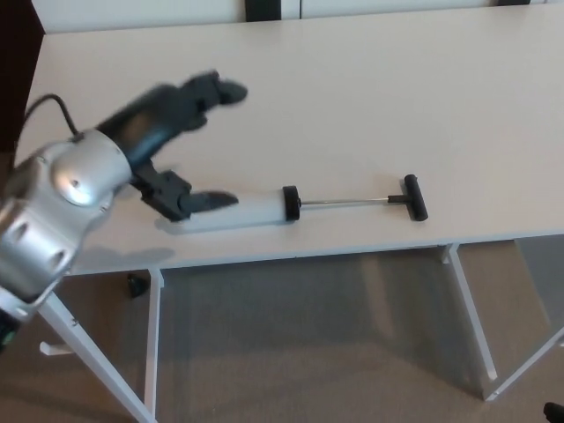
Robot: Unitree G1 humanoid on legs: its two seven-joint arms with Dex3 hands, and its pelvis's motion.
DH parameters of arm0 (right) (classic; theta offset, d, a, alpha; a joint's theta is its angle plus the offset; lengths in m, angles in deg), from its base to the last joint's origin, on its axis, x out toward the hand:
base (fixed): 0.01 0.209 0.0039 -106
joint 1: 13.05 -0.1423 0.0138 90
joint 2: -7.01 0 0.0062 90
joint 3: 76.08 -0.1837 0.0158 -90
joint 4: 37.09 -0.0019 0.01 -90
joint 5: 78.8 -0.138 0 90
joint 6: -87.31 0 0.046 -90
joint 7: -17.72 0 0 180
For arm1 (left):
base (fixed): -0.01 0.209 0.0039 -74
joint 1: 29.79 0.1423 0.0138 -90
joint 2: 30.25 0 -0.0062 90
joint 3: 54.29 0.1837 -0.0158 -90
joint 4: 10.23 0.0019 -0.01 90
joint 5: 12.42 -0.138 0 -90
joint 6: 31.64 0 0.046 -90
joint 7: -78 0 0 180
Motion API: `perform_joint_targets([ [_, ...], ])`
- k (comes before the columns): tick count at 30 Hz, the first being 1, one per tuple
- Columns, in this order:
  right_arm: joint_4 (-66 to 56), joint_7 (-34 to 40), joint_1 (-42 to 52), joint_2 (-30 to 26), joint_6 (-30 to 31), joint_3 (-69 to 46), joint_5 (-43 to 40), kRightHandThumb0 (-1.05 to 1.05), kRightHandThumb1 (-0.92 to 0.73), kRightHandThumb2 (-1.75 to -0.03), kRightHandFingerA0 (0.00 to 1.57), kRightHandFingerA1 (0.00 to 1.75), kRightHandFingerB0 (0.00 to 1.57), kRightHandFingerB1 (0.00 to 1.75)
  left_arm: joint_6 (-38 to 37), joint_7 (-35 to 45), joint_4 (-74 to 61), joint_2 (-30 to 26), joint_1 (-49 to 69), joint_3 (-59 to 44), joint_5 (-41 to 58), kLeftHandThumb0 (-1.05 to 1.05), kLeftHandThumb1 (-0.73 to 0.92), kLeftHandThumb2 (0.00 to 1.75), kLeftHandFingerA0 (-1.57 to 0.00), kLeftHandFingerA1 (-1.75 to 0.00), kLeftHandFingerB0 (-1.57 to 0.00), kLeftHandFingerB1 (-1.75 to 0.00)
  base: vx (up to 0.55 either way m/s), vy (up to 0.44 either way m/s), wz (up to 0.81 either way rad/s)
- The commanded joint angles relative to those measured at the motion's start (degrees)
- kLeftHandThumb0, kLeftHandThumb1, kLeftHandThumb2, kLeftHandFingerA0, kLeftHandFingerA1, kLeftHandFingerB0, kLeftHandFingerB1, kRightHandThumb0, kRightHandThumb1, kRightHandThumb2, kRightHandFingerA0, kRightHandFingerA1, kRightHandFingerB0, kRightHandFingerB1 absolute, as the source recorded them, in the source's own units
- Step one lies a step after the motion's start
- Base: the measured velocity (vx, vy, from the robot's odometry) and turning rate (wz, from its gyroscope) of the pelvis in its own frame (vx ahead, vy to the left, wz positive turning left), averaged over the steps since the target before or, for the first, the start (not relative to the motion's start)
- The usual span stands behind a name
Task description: The robot walks towards a desk on which an air pump is kept in the middle. It lifts it up and holds it with its left hand and uses its right hand to compress it by pushing its handle inwards.
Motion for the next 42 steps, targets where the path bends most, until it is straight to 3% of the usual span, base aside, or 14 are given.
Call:
perform_joint_targets([
  [1, -4.18, 2.98, -0.78, -1.55, 3.35, 0.51, 1.01, -0.24, -0.62, -0.58, 0.75, 0.44, 0.64, 0.42, -4.12, 1.0, 14.6, 0.73, -7.33, 20.53, -30.14, -0.34, 0.28, 0.87, -0.01, -0.49, 0.0, -0.47, 0.0, 0.0, 0.0],
  [16, -4.69, 3.17, -1.08, -1.96, 3.63, 1.63, 1.85, -0.24, -0.63, -0.59, 0.73, 0.44, 0.62, 0.42, -3.95, -2.69, 16.8, 1.97, -9.41, 27.59, -36.42, -0.35, 0.33, 0.91, 0.0, -0.47, 0.0, -0.48, 0.0, 0.0, 0.0],
  [38, -5.76, 3.42, -0.7, -1.85, 4.43, 1.73, 2.01, -0.24, -0.63, -0.59, 0.73, 0.44, 0.62, 0.42, -4.32, -2.52, 18.02, 2.85, -9.31, 27.19, -38.47, -0.35, 0.33, 0.91, 0.0, -0.47, 0.0, -0.48, 0.0, 0.0, 0.0],
  [39, -5.92, 3.37, -0.62, -1.9, 4.38, 1.85, 2.18, -0.25, -0.62, -0.59, 0.7, 0.44, 0.59, 0.41, -4.01, -2.98, 18.23, 3.13, -9.44, 27.47, -39.43, -0.7, 0.46, 0.79, -0.17, -0.42, -0.05, -0.32, 0.0, 0.0, 0.0],
  [42, -6.24, 3.31, -0.47, -1.97, 4.36, 2.04, 2.44, -0.25, -0.62, -0.59, 0.7, 0.44, 0.59, 0.41, -3.68, -3.6, 18.61, 3.65, -9.51, 27.65, -41.16, -0.7, 0.46, 0.79, -0.17, -0.42, -0.05, -0.32, 0.0, 0.0, 0.0],
])
